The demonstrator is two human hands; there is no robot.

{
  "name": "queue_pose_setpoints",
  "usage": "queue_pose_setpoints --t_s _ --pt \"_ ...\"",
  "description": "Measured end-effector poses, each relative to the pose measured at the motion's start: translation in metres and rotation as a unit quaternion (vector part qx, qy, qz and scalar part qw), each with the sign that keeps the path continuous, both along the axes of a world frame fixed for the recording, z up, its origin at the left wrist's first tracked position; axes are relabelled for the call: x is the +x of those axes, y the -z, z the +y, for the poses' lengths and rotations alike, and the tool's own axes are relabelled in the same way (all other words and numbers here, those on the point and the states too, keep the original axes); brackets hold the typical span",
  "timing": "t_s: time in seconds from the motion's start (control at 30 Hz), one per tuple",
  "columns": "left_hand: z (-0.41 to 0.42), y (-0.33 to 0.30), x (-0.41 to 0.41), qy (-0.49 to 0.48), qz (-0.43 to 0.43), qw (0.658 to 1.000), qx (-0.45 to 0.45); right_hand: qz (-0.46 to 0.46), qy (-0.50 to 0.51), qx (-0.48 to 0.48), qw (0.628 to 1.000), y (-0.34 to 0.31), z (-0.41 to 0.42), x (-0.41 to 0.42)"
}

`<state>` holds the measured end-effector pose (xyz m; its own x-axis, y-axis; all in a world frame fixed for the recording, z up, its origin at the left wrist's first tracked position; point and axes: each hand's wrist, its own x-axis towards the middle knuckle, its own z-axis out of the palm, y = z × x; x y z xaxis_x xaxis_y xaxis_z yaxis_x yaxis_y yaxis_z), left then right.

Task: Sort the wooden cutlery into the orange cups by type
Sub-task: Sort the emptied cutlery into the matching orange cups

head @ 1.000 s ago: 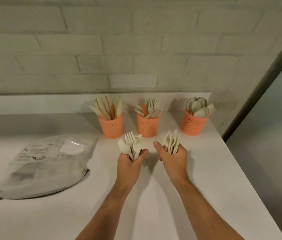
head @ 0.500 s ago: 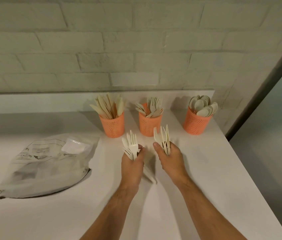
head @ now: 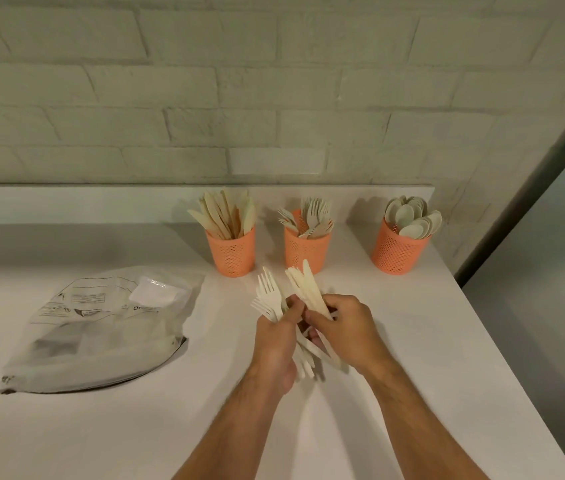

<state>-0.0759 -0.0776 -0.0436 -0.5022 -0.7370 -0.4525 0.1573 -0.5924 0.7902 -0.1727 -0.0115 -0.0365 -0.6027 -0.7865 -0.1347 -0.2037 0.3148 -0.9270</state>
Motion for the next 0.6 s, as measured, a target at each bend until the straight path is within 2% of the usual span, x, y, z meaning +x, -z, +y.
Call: queue_pose_setpoints --t_s 0.17,0.23,0.43,0.6 --pt "-0.001 -0.003 0.003 0.015 -0.007 1.0 -0.024 0.062 0.025 -0.02 0.998 -0.002 0.001 0.004" --pt "-0.001 -0.004 0.006 0.015 -0.009 0.999 -0.027 0.058 0.021 -0.025 0.998 -0.003 0.001 0.004" --pt "-0.007 -0.009 0.011 0.025 0.009 0.999 -0.036 -0.053 -0.022 -0.04 0.998 0.001 0.004 -0.001" --pt "-0.013 -0.01 0.019 0.044 0.016 0.996 -0.074 -0.16 -0.028 -0.083 0.983 0.003 0.004 0.0"
